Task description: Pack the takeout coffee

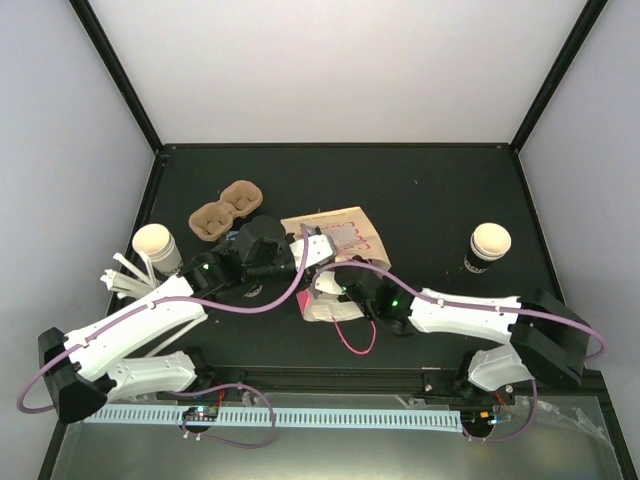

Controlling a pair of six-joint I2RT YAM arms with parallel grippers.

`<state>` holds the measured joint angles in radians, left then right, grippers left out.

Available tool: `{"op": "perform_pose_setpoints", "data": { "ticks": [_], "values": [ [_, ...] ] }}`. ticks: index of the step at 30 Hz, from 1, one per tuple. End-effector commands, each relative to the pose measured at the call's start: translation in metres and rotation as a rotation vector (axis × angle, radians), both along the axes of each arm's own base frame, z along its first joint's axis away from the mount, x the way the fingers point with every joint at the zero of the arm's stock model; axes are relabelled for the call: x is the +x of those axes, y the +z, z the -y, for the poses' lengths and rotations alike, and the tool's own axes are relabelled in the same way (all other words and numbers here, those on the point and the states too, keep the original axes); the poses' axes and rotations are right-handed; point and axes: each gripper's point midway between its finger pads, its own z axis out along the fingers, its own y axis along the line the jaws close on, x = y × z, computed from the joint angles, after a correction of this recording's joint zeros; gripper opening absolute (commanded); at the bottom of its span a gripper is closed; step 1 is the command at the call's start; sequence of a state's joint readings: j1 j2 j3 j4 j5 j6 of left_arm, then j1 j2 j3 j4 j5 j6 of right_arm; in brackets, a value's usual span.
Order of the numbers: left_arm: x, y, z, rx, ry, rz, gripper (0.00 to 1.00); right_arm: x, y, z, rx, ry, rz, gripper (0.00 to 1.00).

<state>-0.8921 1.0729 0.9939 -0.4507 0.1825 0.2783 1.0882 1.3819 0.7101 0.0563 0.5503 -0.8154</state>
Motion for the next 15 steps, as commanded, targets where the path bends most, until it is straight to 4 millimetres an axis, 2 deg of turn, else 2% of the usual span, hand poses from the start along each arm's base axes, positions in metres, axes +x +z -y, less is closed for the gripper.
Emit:
{"op": "perform_pose_setpoints", "data": {
  "ticks": [1, 5, 10, 15],
  "values": [
    [0.011, 0.031, -0.002, -0.082, 0.084, 0.060, 0.02, 0.005, 0.007, -0.004, -0.003, 0.026, 0.052, 0.01],
    [0.021, 0.033, -0.007, -0.080, 0.148, 0.068, 0.02, -0.014, 0.001, -0.007, -0.014, 0.087, 0.015, 0.01],
    [0.022, 0.026, 0.000, -0.071, 0.135, 0.043, 0.02, -0.032, 0.001, -0.015, -0.039, 0.101, 0.027, 0.01],
    [0.020, 0.022, 0.002, -0.070, 0.122, 0.021, 0.02, -0.036, 0.003, -0.018, -0.062, 0.095, 0.040, 0.01]
  ]
}}
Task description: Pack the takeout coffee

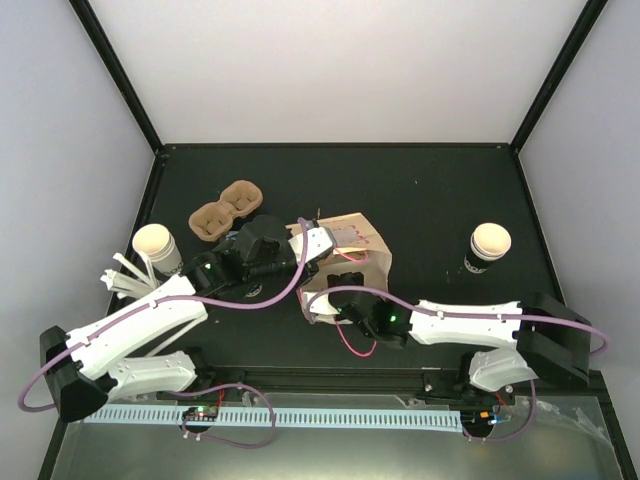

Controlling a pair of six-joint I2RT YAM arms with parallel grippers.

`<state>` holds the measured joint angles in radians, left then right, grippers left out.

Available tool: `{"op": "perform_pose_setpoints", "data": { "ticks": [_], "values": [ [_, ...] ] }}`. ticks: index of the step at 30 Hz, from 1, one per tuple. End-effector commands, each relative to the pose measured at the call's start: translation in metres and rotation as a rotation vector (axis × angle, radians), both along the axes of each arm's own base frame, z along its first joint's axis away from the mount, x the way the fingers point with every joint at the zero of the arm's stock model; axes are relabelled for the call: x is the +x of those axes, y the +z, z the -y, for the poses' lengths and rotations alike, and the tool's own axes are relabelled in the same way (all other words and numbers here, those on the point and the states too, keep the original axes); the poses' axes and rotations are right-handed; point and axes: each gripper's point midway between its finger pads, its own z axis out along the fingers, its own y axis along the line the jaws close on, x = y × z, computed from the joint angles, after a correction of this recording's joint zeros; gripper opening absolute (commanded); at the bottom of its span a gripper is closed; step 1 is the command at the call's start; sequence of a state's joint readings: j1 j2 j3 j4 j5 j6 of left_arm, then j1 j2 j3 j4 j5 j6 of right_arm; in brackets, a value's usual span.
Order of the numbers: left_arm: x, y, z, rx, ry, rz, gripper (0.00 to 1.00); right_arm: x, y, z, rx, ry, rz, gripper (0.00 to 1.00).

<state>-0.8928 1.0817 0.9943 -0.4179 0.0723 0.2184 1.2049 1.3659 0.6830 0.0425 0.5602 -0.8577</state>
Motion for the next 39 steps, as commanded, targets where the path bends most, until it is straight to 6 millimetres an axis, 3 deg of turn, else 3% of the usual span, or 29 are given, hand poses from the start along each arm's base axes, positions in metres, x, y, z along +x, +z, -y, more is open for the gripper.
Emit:
{"op": "perform_pose_setpoints", "data": {
  "ticks": [1, 7, 12, 17, 23, 28, 39],
  "values": [
    [0.001, 0.019, 0.009, -0.060, -0.003, 0.010, 0.02, 0.004, 0.010, 0.002, -0.012, -0.045, 0.032, 0.01],
    [-0.013, 0.019, 0.012, -0.059, -0.076, -0.015, 0.01, 0.011, 0.006, 0.001, 0.020, -0.038, -0.022, 0.01],
    [-0.025, 0.016, 0.011, -0.063, -0.134, -0.024, 0.02, 0.036, 0.012, 0.010, -0.002, -0.086, 0.052, 0.01],
    [-0.035, 0.019, 0.010, -0.093, -0.166, -0.042, 0.02, 0.048, 0.020, 0.009, 0.041, -0.081, 0.086, 0.01],
    [-0.042, 0.024, 0.011, -0.118, -0.193, -0.057, 0.01, 0.061, 0.004, 0.018, -0.018, -0.101, 0.086, 0.01],
    [-0.041, 0.019, 0.011, -0.091, -0.199, -0.050, 0.02, 0.055, -0.014, 0.028, -0.082, -0.124, 0.016, 0.01],
    [-0.041, 0.010, 0.012, -0.077, -0.204, -0.057, 0.02, 0.019, -0.049, 0.038, -0.142, -0.085, -0.236, 0.01]
  ]
}}
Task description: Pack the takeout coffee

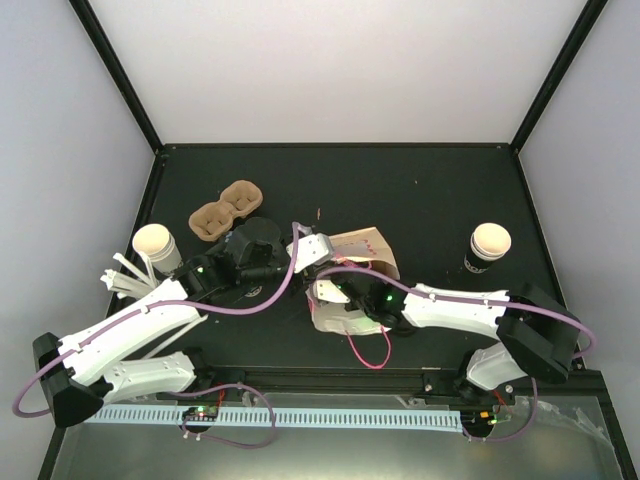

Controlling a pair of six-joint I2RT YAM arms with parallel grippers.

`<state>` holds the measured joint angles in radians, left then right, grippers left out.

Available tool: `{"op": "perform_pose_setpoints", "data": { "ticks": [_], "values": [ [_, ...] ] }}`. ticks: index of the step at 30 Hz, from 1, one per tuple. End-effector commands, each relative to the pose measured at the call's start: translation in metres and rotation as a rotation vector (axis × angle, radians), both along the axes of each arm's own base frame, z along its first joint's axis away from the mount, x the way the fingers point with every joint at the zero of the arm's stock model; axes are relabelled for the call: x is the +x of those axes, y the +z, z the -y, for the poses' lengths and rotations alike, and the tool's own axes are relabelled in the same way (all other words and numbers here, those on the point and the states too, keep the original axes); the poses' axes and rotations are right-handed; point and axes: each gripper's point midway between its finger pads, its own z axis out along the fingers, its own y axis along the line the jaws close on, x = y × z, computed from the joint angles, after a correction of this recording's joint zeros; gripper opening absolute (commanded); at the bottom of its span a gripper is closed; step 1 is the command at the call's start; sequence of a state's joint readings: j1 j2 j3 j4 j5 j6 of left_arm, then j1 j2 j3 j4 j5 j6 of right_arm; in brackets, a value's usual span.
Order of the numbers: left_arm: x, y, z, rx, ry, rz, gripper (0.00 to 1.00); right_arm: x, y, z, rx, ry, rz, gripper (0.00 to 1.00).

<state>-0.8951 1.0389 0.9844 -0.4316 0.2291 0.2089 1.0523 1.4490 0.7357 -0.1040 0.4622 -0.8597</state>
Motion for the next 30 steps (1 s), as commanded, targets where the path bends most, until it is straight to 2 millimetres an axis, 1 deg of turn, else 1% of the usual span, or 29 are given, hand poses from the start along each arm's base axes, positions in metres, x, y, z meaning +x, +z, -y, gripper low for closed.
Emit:
{"op": "perform_pose_setpoints", "data": {
  "ticks": [1, 5, 11, 12, 16, 19, 20, 22, 25, 26, 30],
  "values": [
    [-0.012, 0.001, 0.005, -0.015, -0.070, -0.005, 0.02, -0.013, -0.015, 0.007, -0.013, -0.016, -0.107, 0.01],
    [-0.015, 0.000, 0.007, -0.019, -0.084, -0.022, 0.02, -0.018, -0.032, 0.008, -0.033, -0.022, -0.149, 0.01],
    [-0.021, -0.004, 0.008, -0.018, -0.111, -0.044, 0.02, -0.028, -0.045, 0.006, -0.018, -0.008, -0.199, 0.01],
    [-0.023, -0.005, 0.009, -0.019, -0.118, -0.053, 0.02, -0.028, -0.047, 0.006, -0.015, -0.011, -0.198, 0.01],
    [-0.032, -0.004, 0.011, -0.037, -0.160, -0.085, 0.02, -0.015, -0.053, 0.009, -0.020, -0.065, -0.143, 0.01],
    [-0.035, -0.001, 0.012, -0.050, -0.175, -0.095, 0.02, -0.017, -0.057, 0.004, -0.019, -0.048, -0.164, 0.01],
    [-0.035, -0.001, 0.012, -0.048, -0.172, -0.095, 0.02, -0.019, -0.054, 0.001, 0.000, -0.043, -0.174, 0.01],
    [-0.032, -0.005, 0.010, -0.035, -0.157, -0.088, 0.02, -0.021, -0.039, -0.004, 0.068, -0.035, -0.174, 0.01],
    [-0.030, -0.012, 0.009, -0.014, -0.146, -0.088, 0.01, -0.026, -0.009, -0.006, 0.180, -0.007, -0.147, 0.01],
    [-0.029, -0.015, 0.009, -0.010, -0.144, -0.090, 0.02, -0.027, 0.000, -0.005, 0.199, -0.004, -0.136, 0.01],
    [-0.028, -0.022, 0.009, 0.013, -0.134, -0.099, 0.01, -0.023, 0.020, 0.009, 0.192, -0.061, -0.051, 0.01]
  ]
}}
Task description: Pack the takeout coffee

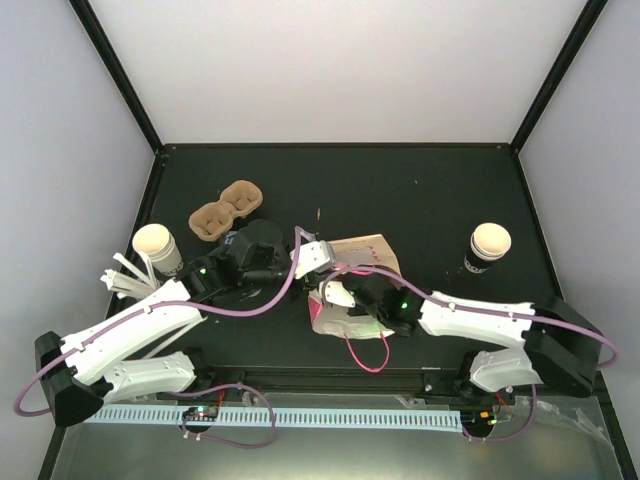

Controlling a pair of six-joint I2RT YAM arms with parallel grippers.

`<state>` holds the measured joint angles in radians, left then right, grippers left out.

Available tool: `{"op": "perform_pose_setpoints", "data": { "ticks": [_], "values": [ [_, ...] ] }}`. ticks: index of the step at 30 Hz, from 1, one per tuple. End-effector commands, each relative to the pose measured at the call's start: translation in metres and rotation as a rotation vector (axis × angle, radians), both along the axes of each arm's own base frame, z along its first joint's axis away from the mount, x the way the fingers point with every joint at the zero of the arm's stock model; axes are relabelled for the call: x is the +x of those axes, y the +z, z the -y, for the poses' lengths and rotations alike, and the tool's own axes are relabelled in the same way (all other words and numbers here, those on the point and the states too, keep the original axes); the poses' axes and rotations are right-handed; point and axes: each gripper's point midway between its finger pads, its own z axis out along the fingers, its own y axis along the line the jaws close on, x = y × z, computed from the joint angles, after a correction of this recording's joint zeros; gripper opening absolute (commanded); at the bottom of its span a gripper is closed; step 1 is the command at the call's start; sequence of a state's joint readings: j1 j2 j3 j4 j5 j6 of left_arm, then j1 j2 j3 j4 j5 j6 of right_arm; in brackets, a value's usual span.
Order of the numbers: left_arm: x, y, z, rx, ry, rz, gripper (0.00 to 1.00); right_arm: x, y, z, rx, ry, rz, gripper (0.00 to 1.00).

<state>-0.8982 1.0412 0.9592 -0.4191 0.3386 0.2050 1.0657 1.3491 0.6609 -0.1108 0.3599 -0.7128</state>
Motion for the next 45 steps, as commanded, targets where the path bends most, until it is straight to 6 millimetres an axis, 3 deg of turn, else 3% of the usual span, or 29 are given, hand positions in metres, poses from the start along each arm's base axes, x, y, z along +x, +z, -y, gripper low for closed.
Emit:
{"op": "perform_pose_setpoints", "data": {
  "ticks": [1, 6, 16, 22, 25, 29, 33, 36, 40, 45],
  "values": [
    [-0.011, -0.017, 0.001, 0.041, -0.039, -0.048, 0.02, 0.003, 0.026, 0.010, 0.042, -0.074, 0.074, 0.01],
    [-0.012, -0.018, 0.001, 0.045, -0.039, -0.050, 0.01, 0.001, 0.027, 0.017, 0.044, -0.102, 0.064, 0.01],
    [0.008, 0.004, -0.010, 0.017, 0.090, 0.039, 0.02, -0.041, -0.021, 0.019, -0.060, -0.033, -0.133, 0.01],
    [-0.005, 0.017, -0.007, -0.049, 0.033, 0.039, 0.02, -0.047, -0.034, 0.016, -0.072, -0.016, -0.171, 0.01],
    [-0.011, 0.021, -0.005, -0.081, 0.000, 0.035, 0.02, -0.037, -0.041, 0.015, -0.085, -0.054, -0.135, 0.01],
    [0.000, 0.023, -0.008, -0.090, 0.051, 0.094, 0.02, -0.011, -0.039, 0.000, -0.059, -0.094, -0.047, 0.01],
    [0.010, 0.024, -0.008, -0.073, 0.080, 0.164, 0.02, 0.025, -0.017, -0.020, 0.006, -0.116, 0.118, 0.01],
    [0.019, 0.019, -0.009, -0.030, 0.097, 0.220, 0.01, 0.040, -0.007, -0.037, 0.030, -0.082, 0.206, 0.01],
    [0.025, 0.004, -0.012, 0.040, 0.121, 0.205, 0.02, 0.036, -0.001, -0.045, 0.069, -0.039, 0.192, 0.01],
    [0.023, -0.018, -0.013, 0.076, 0.122, 0.144, 0.02, 0.020, -0.004, -0.027, 0.050, -0.037, 0.137, 0.01]
  ]
}}
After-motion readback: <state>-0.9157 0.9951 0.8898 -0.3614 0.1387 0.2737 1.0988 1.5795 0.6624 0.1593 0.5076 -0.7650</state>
